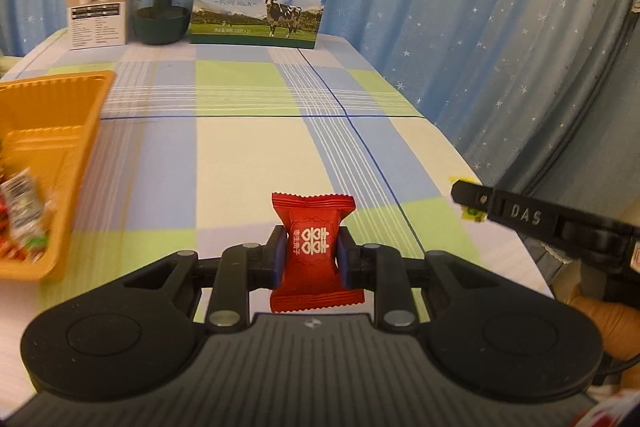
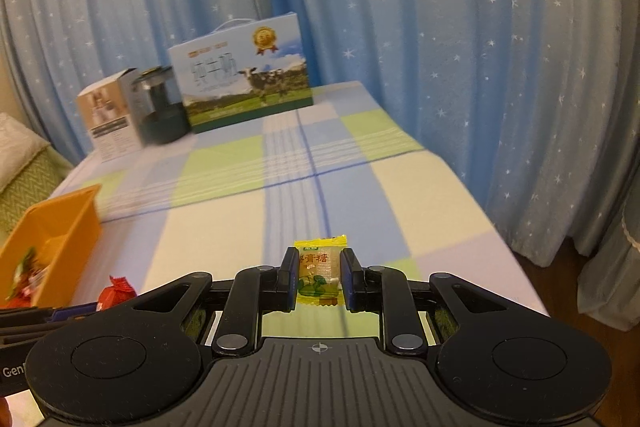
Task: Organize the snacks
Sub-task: 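Carry the red candy and yellow candy over the orange tray with both tools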
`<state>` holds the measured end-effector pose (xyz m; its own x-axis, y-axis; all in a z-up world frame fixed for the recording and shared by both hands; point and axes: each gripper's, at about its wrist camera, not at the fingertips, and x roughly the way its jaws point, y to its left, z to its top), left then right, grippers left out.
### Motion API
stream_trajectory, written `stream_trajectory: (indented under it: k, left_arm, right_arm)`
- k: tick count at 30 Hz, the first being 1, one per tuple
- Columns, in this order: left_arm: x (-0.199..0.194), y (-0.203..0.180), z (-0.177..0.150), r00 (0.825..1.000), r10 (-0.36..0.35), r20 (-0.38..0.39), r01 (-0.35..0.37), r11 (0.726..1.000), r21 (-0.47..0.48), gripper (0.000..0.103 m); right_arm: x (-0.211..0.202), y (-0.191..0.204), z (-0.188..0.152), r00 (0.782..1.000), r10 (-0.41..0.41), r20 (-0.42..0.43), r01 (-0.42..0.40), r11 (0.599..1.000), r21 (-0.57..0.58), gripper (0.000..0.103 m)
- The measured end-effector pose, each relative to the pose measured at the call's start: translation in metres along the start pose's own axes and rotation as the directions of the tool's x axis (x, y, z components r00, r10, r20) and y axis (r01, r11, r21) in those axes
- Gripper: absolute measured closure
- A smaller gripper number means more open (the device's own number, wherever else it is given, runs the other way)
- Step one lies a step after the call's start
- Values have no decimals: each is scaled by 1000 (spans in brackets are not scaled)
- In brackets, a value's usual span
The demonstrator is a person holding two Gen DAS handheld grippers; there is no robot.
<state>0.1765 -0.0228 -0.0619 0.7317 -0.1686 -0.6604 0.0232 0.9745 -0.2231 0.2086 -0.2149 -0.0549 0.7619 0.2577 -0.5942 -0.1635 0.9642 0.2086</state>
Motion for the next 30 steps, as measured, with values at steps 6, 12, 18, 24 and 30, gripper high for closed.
stream_trajectory:
  k: [6, 12, 18, 24, 30]
  left_arm:
    - [-47, 0, -21, 1000, 11, 12, -10, 1000, -25, 80]
    - [-84, 2, -40, 999, 29, 25, -29, 999, -22, 80]
    - [-115, 8, -54, 997, 70, 44, -69, 997, -19, 80]
    - [-138, 20, -60, 993, 102, 66, -100, 994, -44, 80]
    - [-154, 31, -62, 989, 124, 84, -119, 991, -58, 80]
  right_arm:
    - [-44, 17, -22, 1000, 20, -10, -20, 999, 27, 81]
    - [-82, 35, -34, 999, 45, 2, -45, 999, 6, 81]
    - [-106, 51, -41, 997, 74, 13, -74, 997, -31, 81]
    - [-116, 66, -47, 995, 103, 7, -103, 993, -55, 81]
    - [-118, 81, -49, 992, 130, 5, -129, 989, -71, 81]
